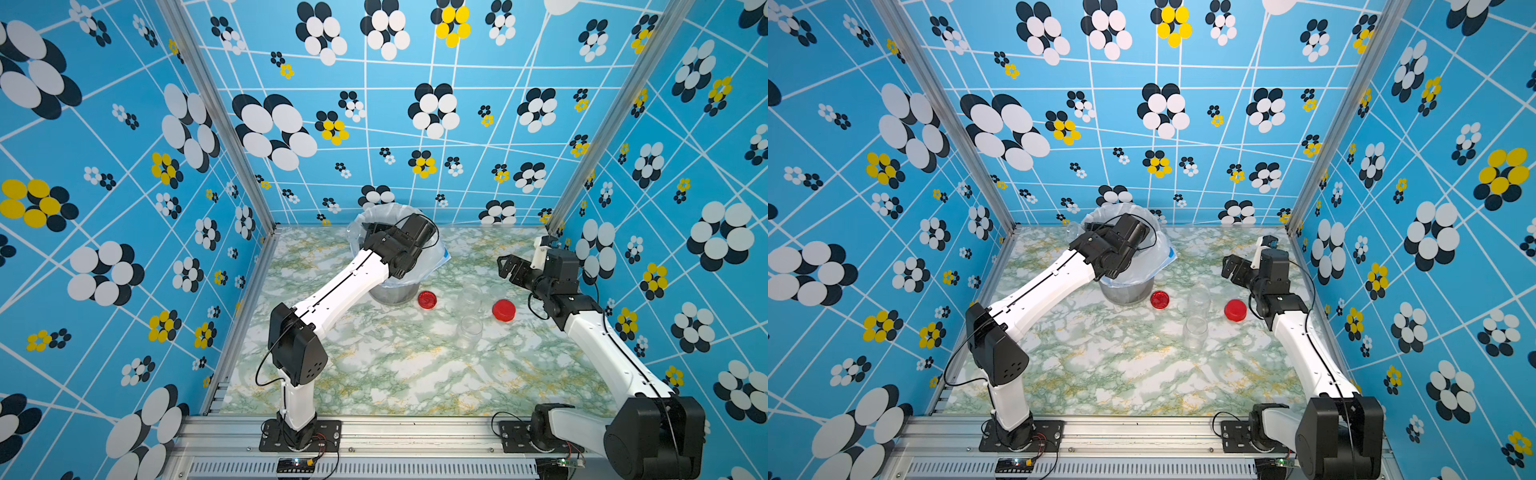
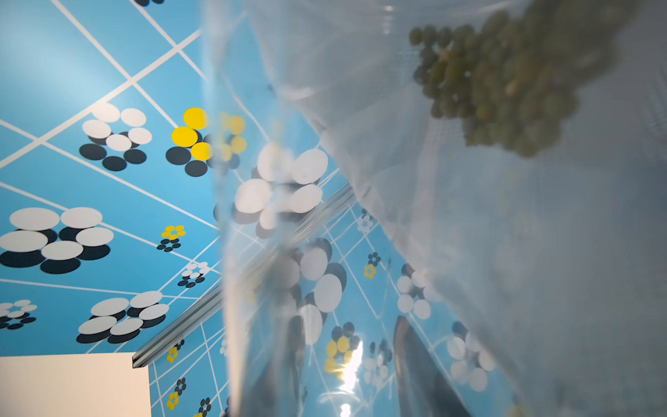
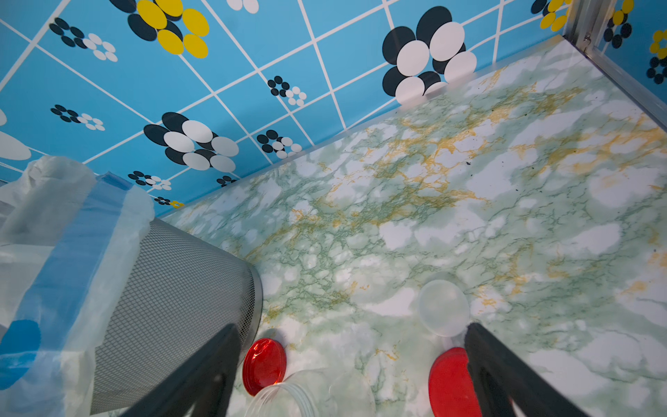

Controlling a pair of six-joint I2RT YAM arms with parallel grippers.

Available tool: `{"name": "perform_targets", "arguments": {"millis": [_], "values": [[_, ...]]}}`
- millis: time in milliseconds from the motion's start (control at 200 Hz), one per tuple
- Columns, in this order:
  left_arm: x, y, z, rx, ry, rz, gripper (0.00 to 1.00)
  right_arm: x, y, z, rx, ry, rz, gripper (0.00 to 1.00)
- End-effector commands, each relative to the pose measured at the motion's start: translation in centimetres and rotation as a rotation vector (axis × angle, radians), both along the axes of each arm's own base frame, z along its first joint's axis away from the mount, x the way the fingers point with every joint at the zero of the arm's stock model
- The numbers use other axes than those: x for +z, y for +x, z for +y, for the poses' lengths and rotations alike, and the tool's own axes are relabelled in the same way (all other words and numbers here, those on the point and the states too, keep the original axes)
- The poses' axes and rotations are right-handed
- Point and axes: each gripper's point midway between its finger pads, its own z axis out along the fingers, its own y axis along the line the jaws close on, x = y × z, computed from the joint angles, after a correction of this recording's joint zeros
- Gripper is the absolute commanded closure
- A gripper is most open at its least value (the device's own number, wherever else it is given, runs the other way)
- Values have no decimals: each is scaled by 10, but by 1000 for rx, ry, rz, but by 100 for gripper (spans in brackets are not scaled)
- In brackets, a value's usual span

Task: Empty moldy mung beans from jars
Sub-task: Pour the moldy mung beans from the jar into the trash bin.

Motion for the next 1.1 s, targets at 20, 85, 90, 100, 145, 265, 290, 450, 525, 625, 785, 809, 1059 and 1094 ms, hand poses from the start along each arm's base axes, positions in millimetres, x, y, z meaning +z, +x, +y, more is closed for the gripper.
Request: {"name": "perform_targets", "arguments": {"millis": [20, 85, 90, 100, 145, 265, 290, 450, 525, 625, 785, 809, 1059, 1094], "values": [[1, 0, 3, 5, -13, -8, 58, -1, -3, 6, 20, 16, 5, 1], [-23, -2, 5, 17, 19, 48, 58, -3, -3, 7, 21, 18, 8, 1], [-25, -2, 5, 17, 22, 54, 58, -3, -3, 7, 21, 18, 9, 1], [-28, -3, 5, 18, 26, 64, 58, -3, -3, 7, 21, 18, 9, 1], [-39, -3, 6, 23, 41, 97, 58, -3, -4, 7, 21, 18, 9, 1], [-35, 3, 4, 28, 22, 79, 48, 1, -5, 7, 26, 14, 3, 1], [-33, 4, 3, 25, 9, 77, 46, 1, -5, 7, 26, 14, 2, 1], [-35, -6, 0, 8, -41, 128, 50, 1, -5, 7, 24, 11, 1, 1], [-40, -8, 2, 18, -29, 145, 60, -1, -4, 8, 26, 18, 7, 1], [-43, -11, 4, 31, -50, 147, 58, -1, -4, 8, 28, 23, 8, 1], [-30, -12, 1, 25, -125, 136, 50, 1, -3, 8, 25, 21, -1, 1], [-28, -12, 1, 26, -136, 129, 49, 0, -3, 8, 26, 21, 1, 1], [-10, 0, -3, 40, -235, 35, 42, -1, -2, 8, 27, 24, 2, 1], [-11, 0, -3, 40, -246, 39, 41, -2, -2, 8, 25, 22, 3, 1]]}}
